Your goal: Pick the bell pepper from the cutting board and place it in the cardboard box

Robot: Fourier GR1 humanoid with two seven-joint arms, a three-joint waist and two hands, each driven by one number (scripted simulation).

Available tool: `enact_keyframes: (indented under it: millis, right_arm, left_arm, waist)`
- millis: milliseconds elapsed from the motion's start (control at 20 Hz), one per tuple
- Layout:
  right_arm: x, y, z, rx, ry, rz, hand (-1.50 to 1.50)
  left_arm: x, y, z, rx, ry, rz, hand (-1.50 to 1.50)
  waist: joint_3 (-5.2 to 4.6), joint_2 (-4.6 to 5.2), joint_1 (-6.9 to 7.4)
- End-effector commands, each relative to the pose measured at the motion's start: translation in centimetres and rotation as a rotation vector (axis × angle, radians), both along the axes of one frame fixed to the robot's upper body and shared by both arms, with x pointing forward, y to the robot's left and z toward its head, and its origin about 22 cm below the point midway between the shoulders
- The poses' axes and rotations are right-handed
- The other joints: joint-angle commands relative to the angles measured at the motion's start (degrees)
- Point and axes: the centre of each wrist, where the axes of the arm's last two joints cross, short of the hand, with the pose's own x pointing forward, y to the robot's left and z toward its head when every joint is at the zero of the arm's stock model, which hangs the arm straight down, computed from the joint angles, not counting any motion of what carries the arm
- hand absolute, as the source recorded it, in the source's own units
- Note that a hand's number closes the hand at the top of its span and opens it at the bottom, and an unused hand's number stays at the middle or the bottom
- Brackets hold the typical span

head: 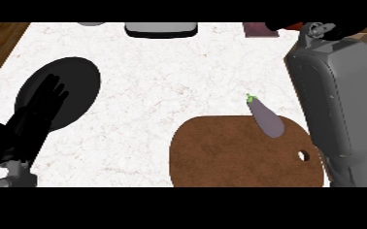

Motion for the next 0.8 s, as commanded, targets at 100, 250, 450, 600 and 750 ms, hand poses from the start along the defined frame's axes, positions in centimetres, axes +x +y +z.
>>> enact_keyframes:
  millis: [100, 250, 450, 600, 750]
  right_arm:
    - [-0.8, -5.3, 1.0, 0.003, 0.075, -0.134, 1.5]
    - [-0.4, -6.4, -0.6, -0.003, 0.107, -0.137, 1.5]
    - [-1.0, -9.7, -0.3, -0.016, 0.078, -0.121, 1.5]
    - [-0.8, -12.8, -3.8, -0.006, 0.077, -0.11, 1.5]
    - [-1.6, -13.9, -4.4, 0.023, 0.066, -0.115, 1.5]
  left_arm:
    - [-0.5, 0.1, 1.2, -0.002, 0.022, 0.001, 0.0]
    - [-0.5, -0.3, -0.5, -0.001, -0.01, 0.0, 0.0]
    - [0.4, -0.1, 1.0, 0.007, -0.018, -0.002, 0.0]
    - [-1.3, 0.2, 0.4, -0.001, 0.003, -0.018, 0.0]
    - [-0.4, -0.8, 0.3, -0.012, -0.013, -0.003, 0.0]
  waist:
    - [0.05, -0.02, 0.05]
    - [0.02, 0.15, 0.25]
    - [0.03, 0.17, 0.35]
    - [0.05, 0.22, 0.6]
    - [0.04, 0.19, 0.36]
